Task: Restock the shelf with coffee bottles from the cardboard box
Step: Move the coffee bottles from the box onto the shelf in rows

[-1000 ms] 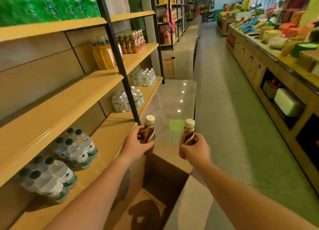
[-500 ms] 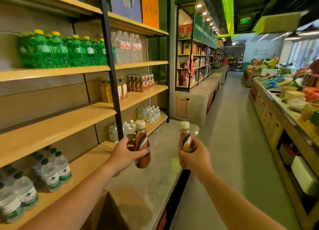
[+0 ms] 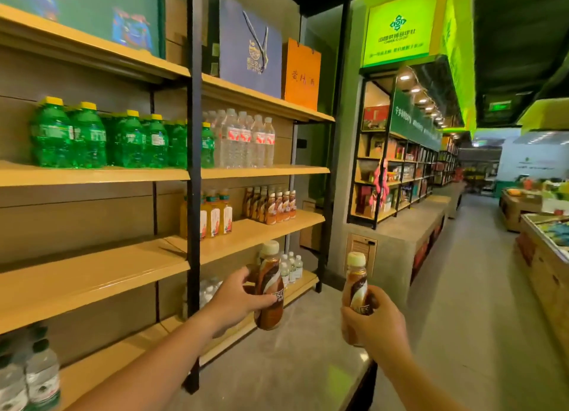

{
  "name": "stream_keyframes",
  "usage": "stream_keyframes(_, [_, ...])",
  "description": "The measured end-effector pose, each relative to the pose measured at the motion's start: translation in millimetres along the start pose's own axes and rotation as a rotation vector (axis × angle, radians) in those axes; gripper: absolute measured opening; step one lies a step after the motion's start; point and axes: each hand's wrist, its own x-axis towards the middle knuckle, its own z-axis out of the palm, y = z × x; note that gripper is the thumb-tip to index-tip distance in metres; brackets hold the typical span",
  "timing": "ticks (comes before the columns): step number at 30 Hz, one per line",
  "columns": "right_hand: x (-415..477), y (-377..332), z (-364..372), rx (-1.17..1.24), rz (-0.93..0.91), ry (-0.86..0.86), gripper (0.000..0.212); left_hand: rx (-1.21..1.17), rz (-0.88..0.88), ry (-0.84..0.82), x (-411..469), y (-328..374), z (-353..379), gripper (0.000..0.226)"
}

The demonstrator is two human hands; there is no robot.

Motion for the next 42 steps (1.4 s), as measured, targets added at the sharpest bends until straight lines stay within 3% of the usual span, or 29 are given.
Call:
stream_keyframes(12, [288.4,22.1,-3.7,0.032,-0.084,-0.117,0.046,-0.011,-0.028,0.177,232.8,8.6,74.9,0.05])
stream_keyframes(21, [487.0,49.1,20.7,-0.01,-0.194,-0.389,0.045,0.012,-0.101,0.385,371.5,13.5,118.4,0.048])
stream_keyframes(32, [650.3,53.8,137.4,0.014,-0.274,-0.54,0.038,0.066,-0.201,0.483,517.5,-32.6,82.6,0.052])
stream_keyframes(37, [705.6,54.7,195.9,0.026,-0.298,-0.538,0.021,0.077,-0.253,0.506,585.8,-55.4,68.4,0.052])
stream_keyframes(42, [745.0,57.1,250.4,0.069,-0.314,-0.56,0.026,0.117,-0.297,0.559,635.3,-77.1,62.4,0.051])
